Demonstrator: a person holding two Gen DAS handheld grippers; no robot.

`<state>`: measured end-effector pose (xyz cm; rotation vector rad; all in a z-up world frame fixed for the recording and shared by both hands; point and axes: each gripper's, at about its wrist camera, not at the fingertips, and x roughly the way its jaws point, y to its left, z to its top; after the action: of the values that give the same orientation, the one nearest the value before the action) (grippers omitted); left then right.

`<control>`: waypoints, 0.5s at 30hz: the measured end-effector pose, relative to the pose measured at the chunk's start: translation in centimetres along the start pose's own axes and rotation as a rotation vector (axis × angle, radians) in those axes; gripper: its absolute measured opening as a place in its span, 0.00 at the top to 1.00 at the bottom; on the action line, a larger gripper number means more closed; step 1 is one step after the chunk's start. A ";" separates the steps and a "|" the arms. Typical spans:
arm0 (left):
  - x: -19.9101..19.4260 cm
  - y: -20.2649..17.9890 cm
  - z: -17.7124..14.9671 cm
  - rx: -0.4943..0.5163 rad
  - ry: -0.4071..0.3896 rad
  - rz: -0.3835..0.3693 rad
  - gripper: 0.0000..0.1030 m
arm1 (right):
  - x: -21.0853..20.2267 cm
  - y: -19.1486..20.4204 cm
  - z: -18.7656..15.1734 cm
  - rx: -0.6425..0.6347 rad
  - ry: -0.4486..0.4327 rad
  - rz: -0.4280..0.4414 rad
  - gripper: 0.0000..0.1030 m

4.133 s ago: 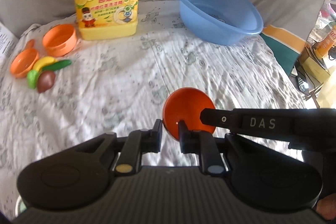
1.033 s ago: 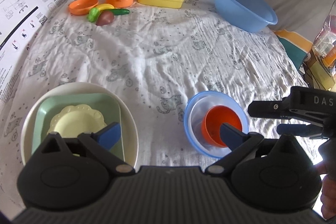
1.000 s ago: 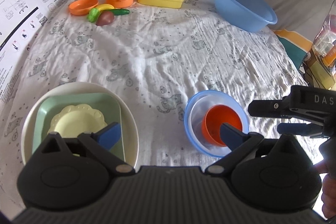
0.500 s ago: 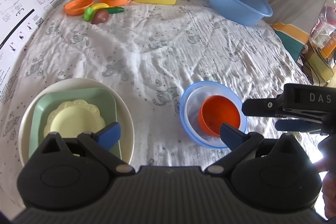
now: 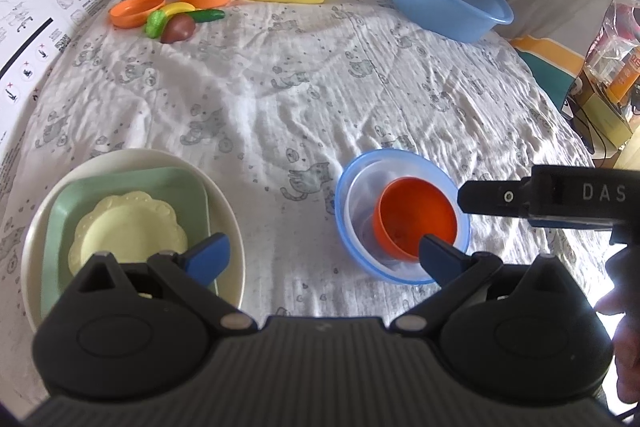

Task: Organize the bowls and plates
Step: 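Close the right tool on the rim of the nested blue bowl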

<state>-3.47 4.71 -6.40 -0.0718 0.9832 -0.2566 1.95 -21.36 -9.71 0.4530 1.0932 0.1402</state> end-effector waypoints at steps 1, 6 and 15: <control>0.1 0.0 0.0 0.000 0.001 -0.002 0.00 | 0.0 0.0 0.0 -0.007 0.001 -0.004 0.00; 0.6 -0.3 0.1 0.015 0.002 -0.018 0.00 | 0.4 0.3 0.3 -0.041 0.003 -0.013 0.03; 1.5 0.0 0.4 -0.002 0.015 -0.070 0.18 | 2.0 0.3 0.7 -0.040 0.066 0.014 0.21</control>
<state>-2.33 4.29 -7.38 -0.1070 0.9966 -0.3207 3.52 -20.61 -10.94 0.4225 1.1505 0.1897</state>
